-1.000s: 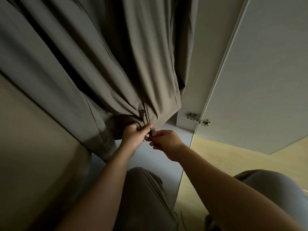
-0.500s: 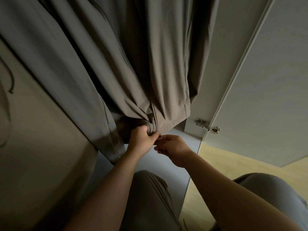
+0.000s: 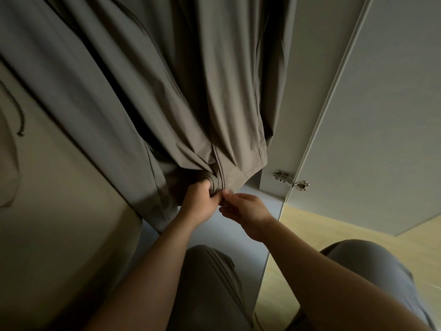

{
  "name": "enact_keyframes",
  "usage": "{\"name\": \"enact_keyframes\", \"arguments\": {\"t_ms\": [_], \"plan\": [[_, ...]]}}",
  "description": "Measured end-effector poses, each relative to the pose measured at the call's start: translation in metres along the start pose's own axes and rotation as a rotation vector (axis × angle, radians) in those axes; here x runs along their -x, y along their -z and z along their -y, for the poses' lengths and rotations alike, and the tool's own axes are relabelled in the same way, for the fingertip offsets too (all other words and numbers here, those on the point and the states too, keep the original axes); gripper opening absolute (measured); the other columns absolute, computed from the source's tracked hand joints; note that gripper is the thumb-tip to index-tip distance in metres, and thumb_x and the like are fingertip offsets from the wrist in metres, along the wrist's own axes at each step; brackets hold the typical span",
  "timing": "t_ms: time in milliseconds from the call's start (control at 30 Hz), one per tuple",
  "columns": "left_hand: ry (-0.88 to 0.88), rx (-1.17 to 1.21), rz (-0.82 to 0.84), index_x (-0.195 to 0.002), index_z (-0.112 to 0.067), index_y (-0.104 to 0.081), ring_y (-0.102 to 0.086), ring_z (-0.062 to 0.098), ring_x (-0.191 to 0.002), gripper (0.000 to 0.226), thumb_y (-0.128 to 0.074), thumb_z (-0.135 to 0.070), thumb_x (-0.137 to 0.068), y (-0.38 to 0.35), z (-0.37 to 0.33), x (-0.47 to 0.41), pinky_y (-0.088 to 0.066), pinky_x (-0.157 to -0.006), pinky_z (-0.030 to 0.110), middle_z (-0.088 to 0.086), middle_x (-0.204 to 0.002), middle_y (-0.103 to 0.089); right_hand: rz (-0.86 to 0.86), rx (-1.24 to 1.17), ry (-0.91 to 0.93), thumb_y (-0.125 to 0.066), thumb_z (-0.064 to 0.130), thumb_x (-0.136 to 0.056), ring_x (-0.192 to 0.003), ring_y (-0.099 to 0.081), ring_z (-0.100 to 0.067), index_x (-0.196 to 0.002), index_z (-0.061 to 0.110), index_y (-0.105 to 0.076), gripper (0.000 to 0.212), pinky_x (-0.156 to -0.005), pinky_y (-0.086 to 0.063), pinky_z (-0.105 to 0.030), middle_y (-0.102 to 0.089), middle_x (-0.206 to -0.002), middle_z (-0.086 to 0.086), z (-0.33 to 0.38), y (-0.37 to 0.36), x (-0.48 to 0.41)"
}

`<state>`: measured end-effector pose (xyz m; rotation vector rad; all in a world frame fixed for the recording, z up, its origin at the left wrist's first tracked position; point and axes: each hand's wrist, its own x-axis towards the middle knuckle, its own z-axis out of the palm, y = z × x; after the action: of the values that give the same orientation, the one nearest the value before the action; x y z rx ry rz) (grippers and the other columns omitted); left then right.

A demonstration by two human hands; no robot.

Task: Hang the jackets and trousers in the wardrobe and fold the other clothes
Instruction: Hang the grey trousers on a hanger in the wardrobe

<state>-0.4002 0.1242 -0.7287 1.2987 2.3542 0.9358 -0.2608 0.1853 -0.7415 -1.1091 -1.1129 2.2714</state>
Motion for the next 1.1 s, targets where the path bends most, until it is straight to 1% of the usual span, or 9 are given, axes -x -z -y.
{"name": "enact_keyframes", "arguments": {"t_ms": [133,233,367,467,567,667,800,967,1100], "plan": [[0.184,0.258,-0.025,-0.070,-0.022,-0.057,-0.057,-0.003,-0.053,0.031,-0.081,-0.038,-0.083,0.003,0.000,-0.002,-0.037,-0.048,0.008,-0.013,-0.057,-0.059,0.036,-0.108,0.004,-0.071,0.015,-0.094,-0.092,-0.072,-0.026,-0.110,-0.003,-0.070,0.025,-0.084,-0.058,-0.031,-0.074,-0.110,-0.020,0.004,-0.001,0.001],[0.314,0.605,0.037,-0.078,-0.011,-0.065,-0.053,0.012,-0.053,0.027,-0.079,-0.032,-0.086,0.008,0.000,-0.001,-0.042,-0.053,0.025,-0.003,-0.058,-0.062,0.036,-0.141,0.030,-0.067,0.007,-0.094,-0.085,-0.073,-0.024,-0.104,-0.002,-0.070,0.014,-0.080,-0.058,-0.031,-0.074,-0.105,-0.021,0.006,0.000,0.002],[0.392,0.852,0.090,-0.090,-0.008,-0.073,-0.053,0.008,-0.054,0.014,-0.068,-0.020,-0.095,0.017,-0.007,0.001,-0.039,-0.053,0.022,-0.002,-0.069,-0.068,0.012,-0.184,0.047,-0.067,0.006,-0.094,-0.082,-0.073,-0.023,-0.104,-0.002,-0.069,0.013,-0.075,-0.058,-0.029,-0.074,-0.102,-0.022,0.006,-0.001,0.002],[0.436,0.968,0.070,-0.092,-0.003,-0.067,-0.061,0.011,-0.057,0.005,-0.062,-0.005,-0.095,0.022,-0.013,0.001,-0.043,-0.057,0.023,0.005,-0.070,-0.063,-0.004,-0.181,0.044,-0.068,0.008,-0.094,-0.081,-0.073,-0.021,-0.103,0.000,-0.070,0.012,-0.071,-0.057,-0.028,-0.075,-0.102,-0.019,0.004,-0.004,0.003],[0.402,0.877,0.015,-0.088,-0.005,-0.068,-0.061,0.011,-0.057,0.007,-0.064,-0.002,-0.094,0.025,-0.011,0.002,-0.043,-0.057,0.024,0.003,-0.066,-0.065,-0.041,-0.234,0.024,-0.068,0.005,-0.093,-0.081,-0.074,-0.022,-0.099,0.002,-0.072,0.007,-0.070,-0.058,-0.027,-0.075,-0.097,-0.016,0.003,-0.006,0.002],[0.372,0.729,-0.071,-0.084,-0.010,-0.070,-0.054,0.008,-0.050,0.009,-0.074,-0.015,-0.091,0.025,-0.003,0.001,-0.039,-0.049,0.022,-0.002,-0.058,-0.063,-0.076,-0.286,-0.002,-0.068,0.002,-0.092,-0.079,-0.074,-0.023,-0.094,0.003,-0.072,0.004,-0.071,-0.059,-0.029,-0.074,-0.086,-0.013,0.006,-0.007,0.001],[0.367,0.660,-0.146,-0.082,-0.008,-0.070,-0.049,0.006,-0.047,0.020,-0.079,-0.026,-0.086,0.021,0.005,0.001,-0.039,-0.048,0.019,-0.005,-0.052,-0.057,-0.068,-0.302,-0.042,-0.069,0.004,-0.092,-0.078,-0.073,-0.019,-0.095,0.004,-0.072,0.005,-0.074,-0.057,-0.028,-0.074,-0.086,-0.011,0.011,-0.010,0.007],[0.397,0.763,-0.105,-0.090,-0.007,-0.074,-0.065,0.017,-0.063,0.008,-0.077,-0.014,-0.086,0.021,0.005,0.003,-0.052,-0.058,0.026,0.005,-0.069,-0.071,-0.098,-0.350,-0.114,-0.071,0.002,-0.090,-0.074,-0.071,-0.017,-0.108,-0.001,-0.071,0.019,-0.075,-0.052,-0.028,-0.073,-0.092,-0.012,0.019,-0.014,0.013],[0.374,0.845,-0.085,-0.093,-0.008,-0.074,-0.072,0.016,-0.070,0.007,-0.075,-0.004,-0.087,0.020,-0.001,0.008,-0.057,-0.065,0.023,0.005,-0.078,-0.076,-0.107,-0.333,-0.135,-0.067,0.002,-0.092,-0.081,-0.069,-0.018,-0.103,0.002,-0.072,0.012,-0.074,-0.047,-0.029,-0.073,-0.095,-0.011,0.021,-0.015,0.017]]}}
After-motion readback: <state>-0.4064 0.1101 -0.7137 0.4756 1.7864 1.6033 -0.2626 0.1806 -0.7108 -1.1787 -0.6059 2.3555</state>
